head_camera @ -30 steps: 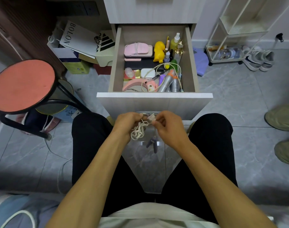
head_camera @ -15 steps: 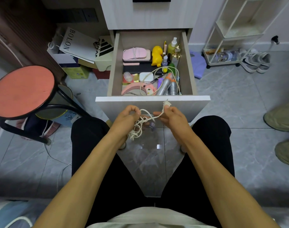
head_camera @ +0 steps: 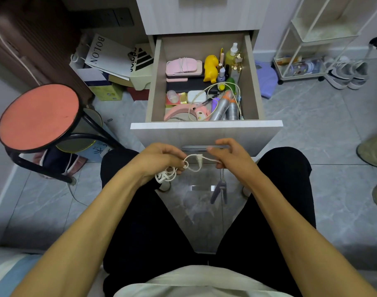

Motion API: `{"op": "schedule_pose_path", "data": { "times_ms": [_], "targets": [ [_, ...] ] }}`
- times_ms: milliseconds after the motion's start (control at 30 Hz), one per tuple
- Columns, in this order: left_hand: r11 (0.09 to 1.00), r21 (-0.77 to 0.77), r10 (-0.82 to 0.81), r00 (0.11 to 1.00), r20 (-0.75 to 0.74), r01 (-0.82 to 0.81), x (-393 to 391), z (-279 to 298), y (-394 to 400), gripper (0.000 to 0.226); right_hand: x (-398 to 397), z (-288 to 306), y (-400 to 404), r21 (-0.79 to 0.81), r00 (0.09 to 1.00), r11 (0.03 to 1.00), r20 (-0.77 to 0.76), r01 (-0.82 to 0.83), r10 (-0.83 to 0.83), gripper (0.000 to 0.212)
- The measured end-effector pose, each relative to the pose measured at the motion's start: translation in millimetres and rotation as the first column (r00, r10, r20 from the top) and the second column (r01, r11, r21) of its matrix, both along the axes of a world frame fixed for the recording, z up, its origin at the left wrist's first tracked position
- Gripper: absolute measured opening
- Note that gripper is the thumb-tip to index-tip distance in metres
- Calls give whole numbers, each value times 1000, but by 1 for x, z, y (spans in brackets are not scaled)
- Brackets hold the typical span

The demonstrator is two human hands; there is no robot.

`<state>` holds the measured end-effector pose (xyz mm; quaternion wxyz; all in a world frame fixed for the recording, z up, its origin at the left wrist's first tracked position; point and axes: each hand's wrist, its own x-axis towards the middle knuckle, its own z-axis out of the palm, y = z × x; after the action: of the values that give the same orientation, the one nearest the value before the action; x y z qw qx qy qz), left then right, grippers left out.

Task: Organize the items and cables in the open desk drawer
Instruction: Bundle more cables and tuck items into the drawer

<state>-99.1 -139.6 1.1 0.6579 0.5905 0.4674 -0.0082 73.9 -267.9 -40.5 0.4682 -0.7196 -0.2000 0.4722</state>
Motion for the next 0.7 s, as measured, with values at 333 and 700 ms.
{"op": "schedule_pose_path", "data": {
  "times_ms": [333,700],
  "targets": [
    [845,-280,503,854,132,-455,8,-2,-24,16,-25,5,-4,188,940,982,341,-35,-31,14],
    [917,-39,398,907,136,-397,9,0,-11,13,-30,37,16,103,988,986,-60,-132,139,14]
  ]
}}
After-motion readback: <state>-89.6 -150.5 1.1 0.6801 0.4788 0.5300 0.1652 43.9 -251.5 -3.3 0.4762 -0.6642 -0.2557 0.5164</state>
